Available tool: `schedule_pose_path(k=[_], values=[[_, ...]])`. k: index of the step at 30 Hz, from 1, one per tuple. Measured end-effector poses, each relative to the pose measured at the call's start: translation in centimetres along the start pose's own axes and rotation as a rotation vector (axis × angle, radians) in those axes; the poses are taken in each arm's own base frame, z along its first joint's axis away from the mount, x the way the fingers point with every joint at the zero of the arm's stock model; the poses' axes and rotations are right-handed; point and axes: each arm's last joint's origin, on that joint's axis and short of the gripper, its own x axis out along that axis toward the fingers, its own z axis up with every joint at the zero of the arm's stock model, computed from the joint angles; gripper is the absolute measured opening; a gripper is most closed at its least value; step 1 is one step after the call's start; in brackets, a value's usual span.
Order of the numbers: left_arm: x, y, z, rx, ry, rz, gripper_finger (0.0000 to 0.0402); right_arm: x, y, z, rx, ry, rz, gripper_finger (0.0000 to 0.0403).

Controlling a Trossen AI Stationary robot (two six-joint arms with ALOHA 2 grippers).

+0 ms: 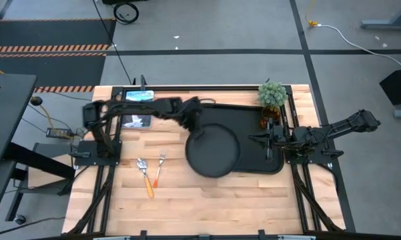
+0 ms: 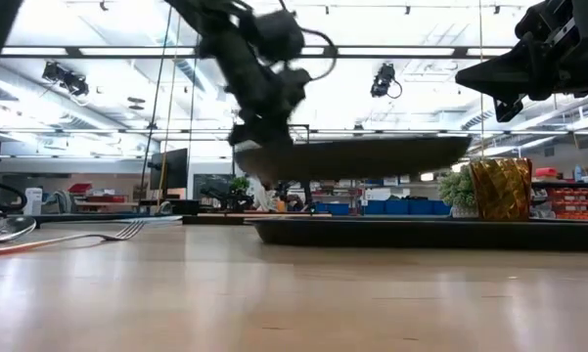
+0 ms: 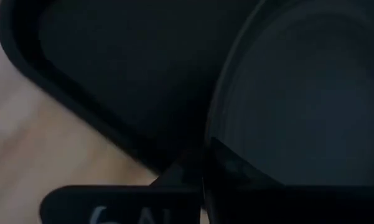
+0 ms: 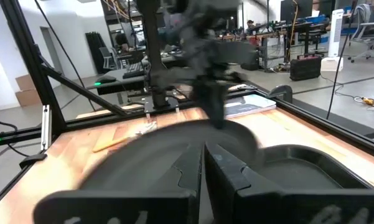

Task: Pick and place plate/cup/fork/spoon on tray
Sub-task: Put the black plate on the black serving tray to the bottom left of the brown cup

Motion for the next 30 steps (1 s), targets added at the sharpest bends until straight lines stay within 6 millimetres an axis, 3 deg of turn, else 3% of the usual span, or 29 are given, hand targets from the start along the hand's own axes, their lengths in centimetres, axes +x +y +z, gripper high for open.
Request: schedule_pose_path(k=[7,14,30], values=[[3.7,2.4,5.4,0.031,0.017,0.034,0.0014,0.0,0.0,0.0,0.000,0.000,0.000,0.0027],[6.3,2.3,9.6,0.076,-0.011,0.034,0.0014,0.0,0.0,0.0,0.000,0.000,0.000,0.0027],[11.1,1.9,11.8,0.056,-0.038,0.014,0.0016,0.0,0.0,0.0,0.000,0.000,0.000,0.0027]])
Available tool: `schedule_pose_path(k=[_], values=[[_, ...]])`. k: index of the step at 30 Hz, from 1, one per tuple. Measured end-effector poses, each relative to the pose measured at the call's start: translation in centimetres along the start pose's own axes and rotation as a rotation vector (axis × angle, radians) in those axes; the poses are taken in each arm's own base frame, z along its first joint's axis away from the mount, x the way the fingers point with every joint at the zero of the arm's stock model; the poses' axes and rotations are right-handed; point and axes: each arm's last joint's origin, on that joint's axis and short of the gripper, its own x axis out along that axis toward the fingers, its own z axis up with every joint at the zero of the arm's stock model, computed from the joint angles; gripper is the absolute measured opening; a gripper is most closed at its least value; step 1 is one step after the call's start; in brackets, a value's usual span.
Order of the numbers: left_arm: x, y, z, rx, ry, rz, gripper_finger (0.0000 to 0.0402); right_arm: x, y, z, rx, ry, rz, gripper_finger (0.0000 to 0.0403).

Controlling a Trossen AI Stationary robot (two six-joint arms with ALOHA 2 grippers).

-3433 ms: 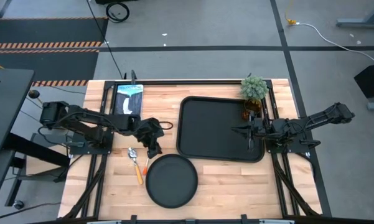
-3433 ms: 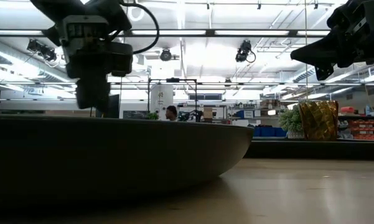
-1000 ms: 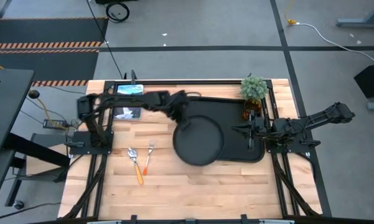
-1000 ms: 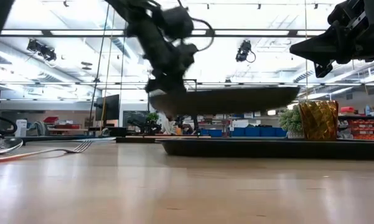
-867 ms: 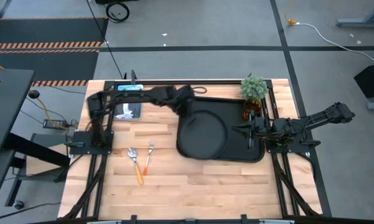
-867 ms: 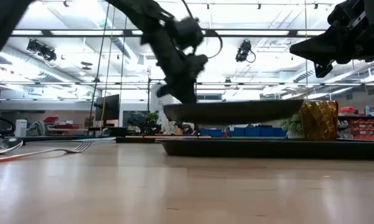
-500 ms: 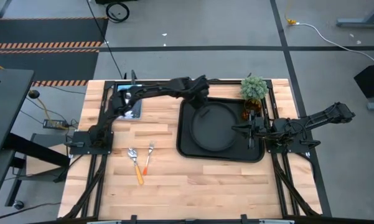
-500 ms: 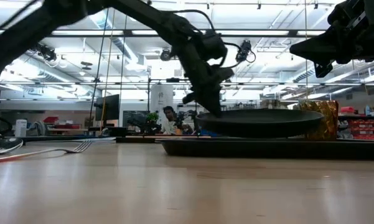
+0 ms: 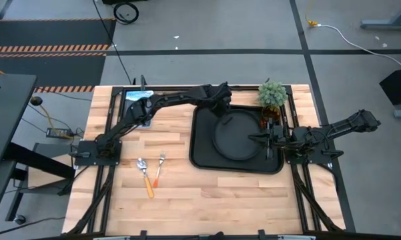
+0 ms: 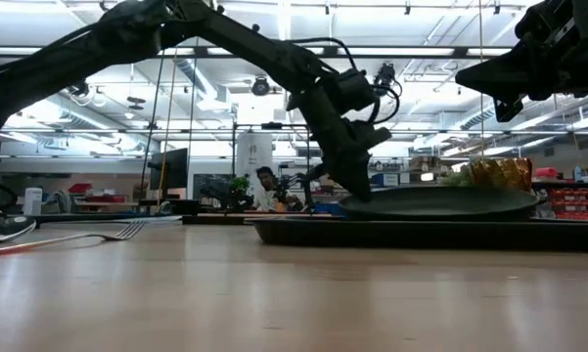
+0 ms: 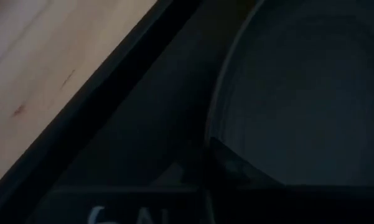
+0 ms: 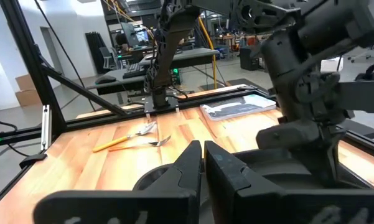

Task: Pick and place plate/cup/fork/spoon on tray
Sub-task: Put the black plate on the black serving tray to the bottom left of the brown cup

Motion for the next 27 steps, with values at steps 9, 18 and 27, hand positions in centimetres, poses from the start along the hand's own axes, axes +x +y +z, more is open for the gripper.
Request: schedule_pose_path(k=[9,18,27], values=[[0.1,-1.8,0.4,0.015,-0.073,-0.031,0.0017,0.0,0.0,0.0,0.000,0.000,0.000,0.0027],[1.4,-3.2,-0.4,0.039,-0.080,-0.029,0.0021,0.0,0.0,0.0,0.000,0.000,0.000,0.0027],[1.4,-3.1,-0.2,0.040,-0.099,-0.015,0.0049,0.0,0.0,0.0,0.000,0.000,0.000,0.0027]])
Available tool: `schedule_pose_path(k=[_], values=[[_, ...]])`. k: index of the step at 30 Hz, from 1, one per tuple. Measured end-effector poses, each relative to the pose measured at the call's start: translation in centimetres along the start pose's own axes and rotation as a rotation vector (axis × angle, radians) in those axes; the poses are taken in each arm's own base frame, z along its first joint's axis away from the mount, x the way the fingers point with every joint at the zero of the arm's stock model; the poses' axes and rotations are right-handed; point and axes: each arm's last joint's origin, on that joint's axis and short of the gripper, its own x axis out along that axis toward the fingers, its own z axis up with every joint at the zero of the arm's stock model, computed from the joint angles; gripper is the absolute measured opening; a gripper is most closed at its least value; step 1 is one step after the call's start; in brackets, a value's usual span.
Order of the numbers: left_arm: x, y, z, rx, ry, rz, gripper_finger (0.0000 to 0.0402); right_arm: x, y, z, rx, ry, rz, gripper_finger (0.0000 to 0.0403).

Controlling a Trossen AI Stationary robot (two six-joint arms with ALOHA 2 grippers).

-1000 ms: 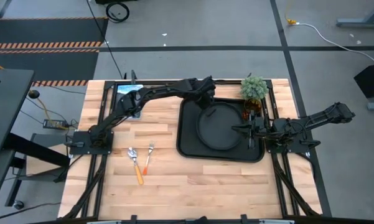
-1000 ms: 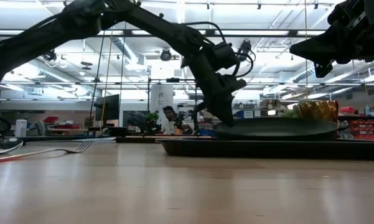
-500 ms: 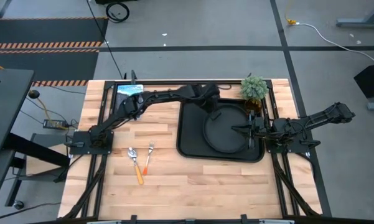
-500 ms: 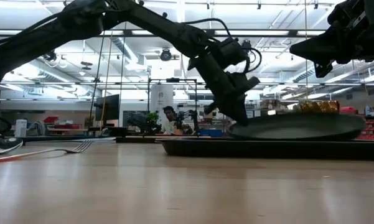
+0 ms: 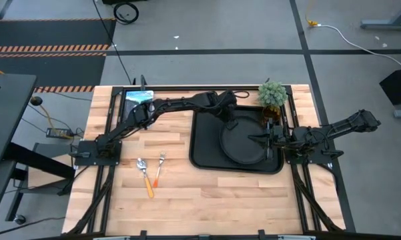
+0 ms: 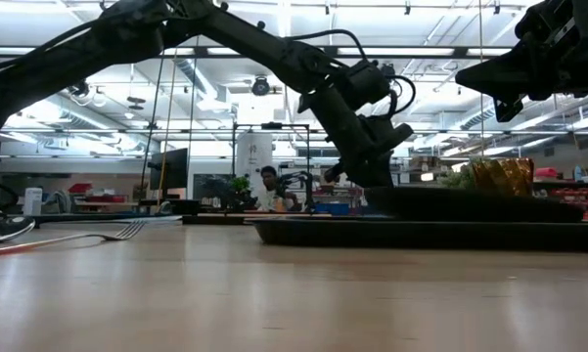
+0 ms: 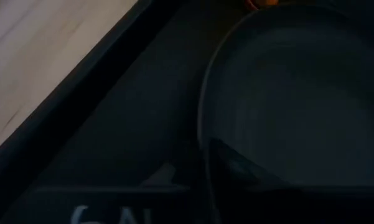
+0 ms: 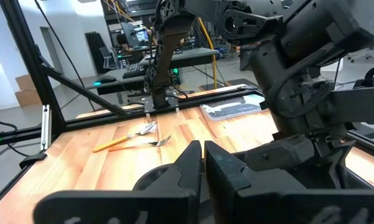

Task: Pick and place plate/cup/fork/spoon on tray
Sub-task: Put the black plate on the black serving tray to the bottom left of the brown cup

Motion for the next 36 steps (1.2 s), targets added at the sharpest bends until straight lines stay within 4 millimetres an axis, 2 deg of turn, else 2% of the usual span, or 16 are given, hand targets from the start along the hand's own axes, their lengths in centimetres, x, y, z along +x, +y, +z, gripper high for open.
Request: schedule_pose_path(k=[5,9,14,17,19,23,32,36], values=[[-0.2,0.0,-0.1,0.049,0.017,-0.005,0.0078,0.0,0.0,0.0,0.000,0.000,0.000,0.0027],[-1.8,0.2,-0.3,0.171,0.104,0.007,0.0090,0.0,0.0,0.0,0.000,0.000,0.000,0.0027],[-3.5,0.9,-0.8,0.261,0.221,0.070,0.0084,0.0,0.0,0.0,0.000,0.000,0.000,0.0027],[-3.8,1.1,-1.8,0.275,0.323,0.088,0.0077,0.0,0.0,0.0,0.000,0.000,0.000,0.0027],[-3.2,0.9,-2.6,0.279,0.384,0.092,0.0073,0.0,0.0,0.0,0.000,0.000,0.000,0.0027],[-1.5,-0.4,-4.3,0.305,0.451,0.083,0.0066,0.0,0.0,0.0,0.000,0.000,0.000,0.0027],[-0.9,-5.3,-4.3,0.380,0.286,0.016,0.0059,0.0,0.0,0.0,0.000,0.000,0.000,0.0027],[-0.9,-6.3,-4.5,0.447,0.272,-0.001,0.0059,0.0,0.0,0.0,0.000,0.000,0.000,0.0027]])
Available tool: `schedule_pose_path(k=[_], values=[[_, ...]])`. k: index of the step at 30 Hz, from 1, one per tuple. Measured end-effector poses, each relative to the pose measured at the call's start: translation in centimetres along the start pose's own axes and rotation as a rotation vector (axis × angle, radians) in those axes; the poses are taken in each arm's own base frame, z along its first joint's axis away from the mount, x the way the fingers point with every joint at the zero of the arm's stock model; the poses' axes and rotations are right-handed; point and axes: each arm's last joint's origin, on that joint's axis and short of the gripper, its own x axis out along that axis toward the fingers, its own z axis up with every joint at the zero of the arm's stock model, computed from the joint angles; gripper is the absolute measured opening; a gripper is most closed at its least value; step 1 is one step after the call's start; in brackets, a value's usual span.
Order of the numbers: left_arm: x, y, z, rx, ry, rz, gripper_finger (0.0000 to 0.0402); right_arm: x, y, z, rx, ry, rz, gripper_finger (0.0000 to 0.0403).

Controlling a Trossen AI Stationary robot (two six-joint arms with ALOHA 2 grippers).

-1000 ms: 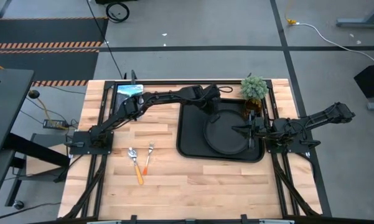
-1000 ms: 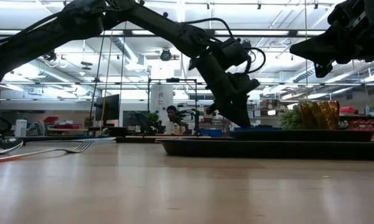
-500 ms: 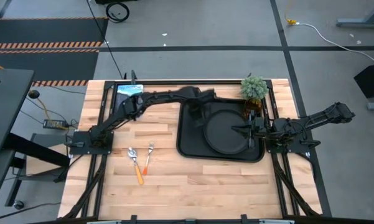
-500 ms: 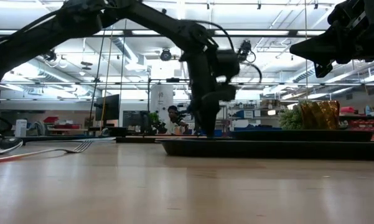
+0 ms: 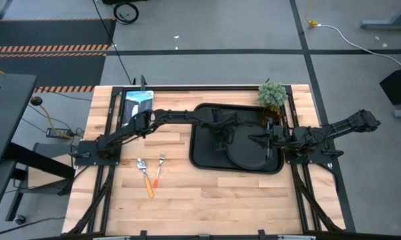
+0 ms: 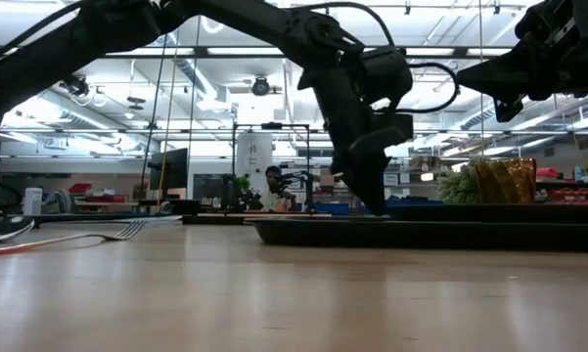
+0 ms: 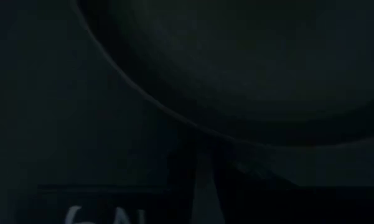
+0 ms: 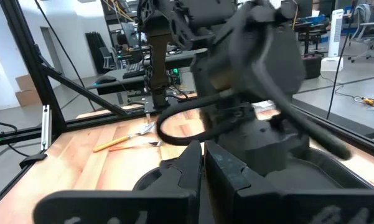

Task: Pick and place plate/cup/fork/spoon on tray
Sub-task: Put the black plate on the black serving tray to the bottom left of the brown cup

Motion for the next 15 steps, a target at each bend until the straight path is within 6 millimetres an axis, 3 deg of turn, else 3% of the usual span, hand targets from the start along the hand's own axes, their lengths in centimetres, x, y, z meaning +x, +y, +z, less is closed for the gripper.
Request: schedule_pose_path(k=[8,15], values=[[0.0,1.0,0.1,-0.026,-0.015,0.088,0.0059,0.0,0.0,0.0,0.000,0.000,0.000,0.0027],[-0.2,-0.2,0.1,0.030,-0.008,0.022,0.0059,0.0,0.0,0.0,0.000,0.000,0.000,0.0027]])
